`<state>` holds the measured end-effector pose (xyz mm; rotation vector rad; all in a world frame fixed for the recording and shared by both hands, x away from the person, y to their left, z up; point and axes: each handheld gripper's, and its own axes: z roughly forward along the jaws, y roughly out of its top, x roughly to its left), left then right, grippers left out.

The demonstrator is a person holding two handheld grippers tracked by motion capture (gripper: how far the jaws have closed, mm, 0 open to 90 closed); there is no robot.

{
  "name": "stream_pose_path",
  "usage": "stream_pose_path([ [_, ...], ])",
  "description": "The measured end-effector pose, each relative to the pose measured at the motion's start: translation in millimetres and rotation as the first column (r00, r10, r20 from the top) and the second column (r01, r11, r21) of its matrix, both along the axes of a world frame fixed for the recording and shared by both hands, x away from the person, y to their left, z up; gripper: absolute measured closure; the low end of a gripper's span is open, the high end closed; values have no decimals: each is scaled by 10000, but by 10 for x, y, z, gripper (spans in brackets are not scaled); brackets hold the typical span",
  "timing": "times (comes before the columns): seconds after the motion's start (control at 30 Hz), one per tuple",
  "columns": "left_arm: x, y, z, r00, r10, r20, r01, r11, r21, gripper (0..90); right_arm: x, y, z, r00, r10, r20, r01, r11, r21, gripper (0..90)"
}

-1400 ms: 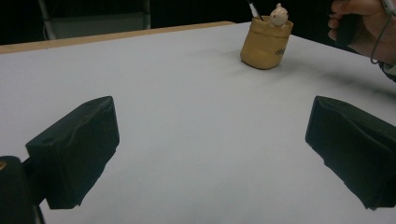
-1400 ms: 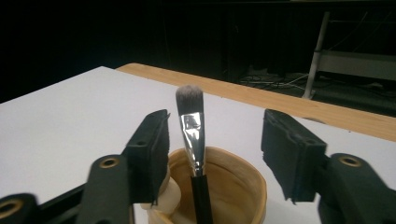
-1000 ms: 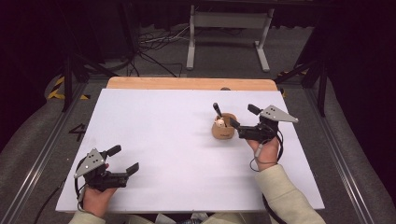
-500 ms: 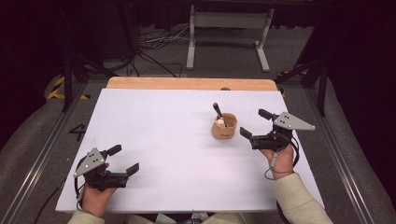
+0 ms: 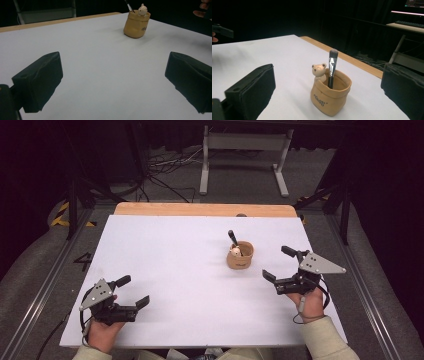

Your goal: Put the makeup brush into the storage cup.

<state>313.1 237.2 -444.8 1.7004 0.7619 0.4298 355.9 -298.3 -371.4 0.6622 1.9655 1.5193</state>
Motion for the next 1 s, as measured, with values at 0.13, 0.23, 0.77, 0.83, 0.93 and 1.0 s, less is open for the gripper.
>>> stream_pose_path([
  [0.13, 1, -3, -4, 10000, 4, 13, -4, 10000, 4, 21, -53, -25, -64, 9997, 196, 155, -198, 9997, 126, 0],
  [0.23, 2, 9, -9, 9999, -151, -39, 150, 9997, -196, 20, -103, -38, -140, 9989, 449, 115, -452, 9986, 263, 0],
  [0.77, -9, -8, -14, 9977, -674, -1, 673, 9968, -421, 12, -226, -2, -445, 9966, 829, -39, -826, 9954, 491, 0],
  [0.83, -11, -10, -17, 9977, -672, -12, 671, 9969, -406, 11, -233, 0, -466, 9962, 868, -7, -866, 9949, 526, 0],
  [0.93, -10, -7, -19, 9976, -689, -18, 687, 9966, -446, 11, -228, 3, -522, 9967, 807, -76, -803, 9956, 484, 0],
  [1.0, -11, -7, -21, 9976, -690, -33, 687, 9966, -449, 11, -224, 1, -556, 9969, 784, -85, -779, 9955, 536, 0],
])
